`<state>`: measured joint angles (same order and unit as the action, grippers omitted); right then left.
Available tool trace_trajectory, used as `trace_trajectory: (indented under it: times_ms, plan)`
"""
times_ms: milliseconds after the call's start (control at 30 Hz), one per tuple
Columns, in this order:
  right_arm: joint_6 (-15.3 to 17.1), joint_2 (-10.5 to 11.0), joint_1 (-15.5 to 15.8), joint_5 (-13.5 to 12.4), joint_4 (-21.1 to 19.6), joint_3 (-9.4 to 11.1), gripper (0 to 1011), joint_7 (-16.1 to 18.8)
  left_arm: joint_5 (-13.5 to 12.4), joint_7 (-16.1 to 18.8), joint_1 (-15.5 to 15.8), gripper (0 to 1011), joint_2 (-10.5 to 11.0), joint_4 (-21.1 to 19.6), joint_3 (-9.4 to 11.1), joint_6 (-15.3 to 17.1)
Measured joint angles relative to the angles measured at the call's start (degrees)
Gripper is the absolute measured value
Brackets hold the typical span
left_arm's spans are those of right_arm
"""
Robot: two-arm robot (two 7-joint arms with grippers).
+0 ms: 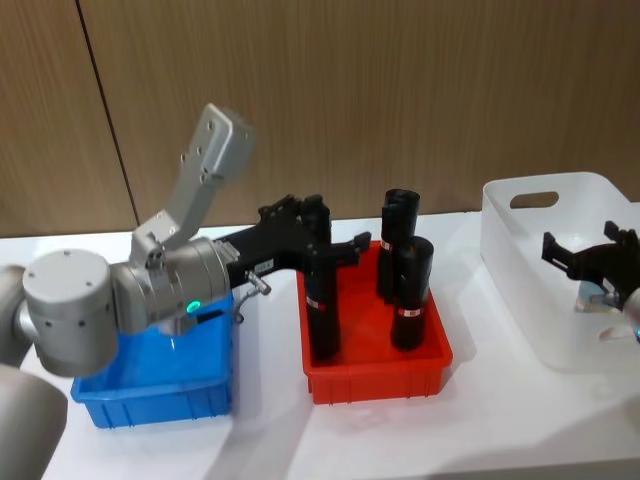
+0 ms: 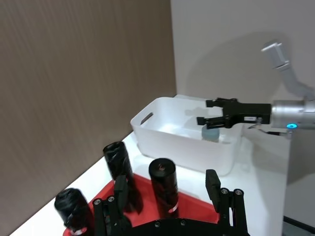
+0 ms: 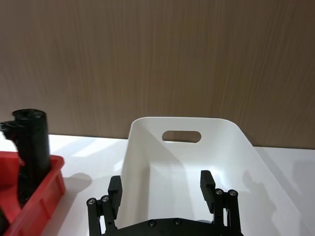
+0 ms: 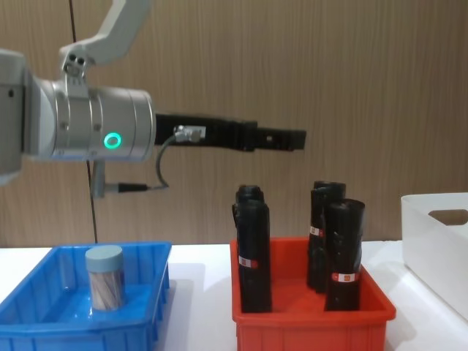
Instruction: Pick the cotton swabs from the blue box and place them into the white box.
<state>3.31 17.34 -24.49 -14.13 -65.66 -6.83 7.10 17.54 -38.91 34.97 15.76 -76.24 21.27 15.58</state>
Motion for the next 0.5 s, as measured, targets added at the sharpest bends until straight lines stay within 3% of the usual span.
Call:
trace_trajectory:
  times_ms: [500]
  plan:
    - [-0.5,0.7,8.2,-0.8,-11.5,-2.0,1002,-1.1,-1.8,11.5,-6.4,1004,1.8,-5.1,1.4,-4.4]
